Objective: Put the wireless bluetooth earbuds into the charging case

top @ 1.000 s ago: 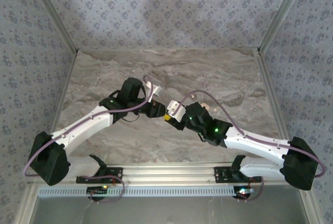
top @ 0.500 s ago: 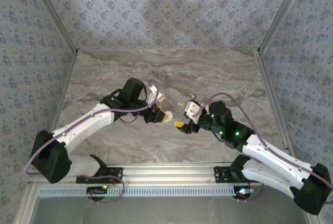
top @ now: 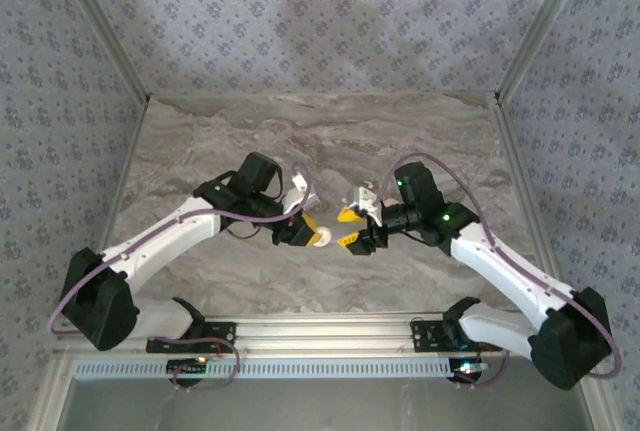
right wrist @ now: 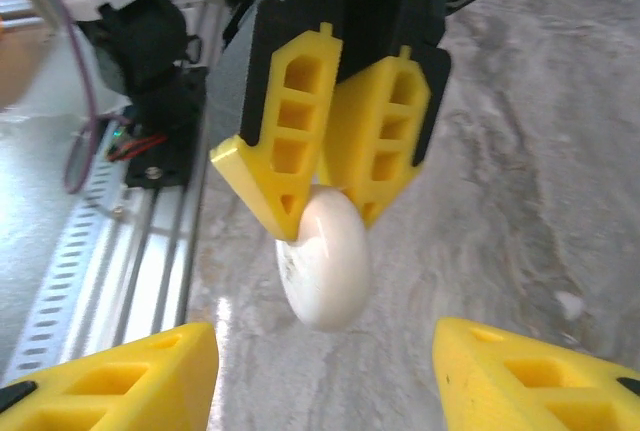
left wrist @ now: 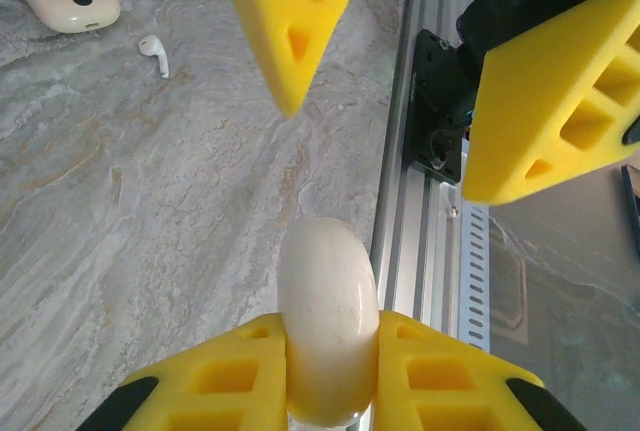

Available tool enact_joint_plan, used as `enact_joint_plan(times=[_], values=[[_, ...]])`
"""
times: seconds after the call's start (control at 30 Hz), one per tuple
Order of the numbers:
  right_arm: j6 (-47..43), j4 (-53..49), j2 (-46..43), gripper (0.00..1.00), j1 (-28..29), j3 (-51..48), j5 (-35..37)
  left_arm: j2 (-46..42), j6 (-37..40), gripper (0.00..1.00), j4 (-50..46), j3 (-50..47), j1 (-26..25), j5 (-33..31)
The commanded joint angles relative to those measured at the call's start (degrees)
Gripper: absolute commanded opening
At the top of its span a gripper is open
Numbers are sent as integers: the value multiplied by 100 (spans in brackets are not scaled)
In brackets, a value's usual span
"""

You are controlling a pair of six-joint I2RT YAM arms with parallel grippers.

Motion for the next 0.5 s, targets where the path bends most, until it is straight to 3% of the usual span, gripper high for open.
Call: enact_joint_plan(times=[0.0,0.47], values=[[-293,-397,396,58,-26,360,-886,-211,216,21,-91,115,-57,189],[-892,-1229,1554,44,108,1142,-1533,-343,260,21,-59,110,-210,168]])
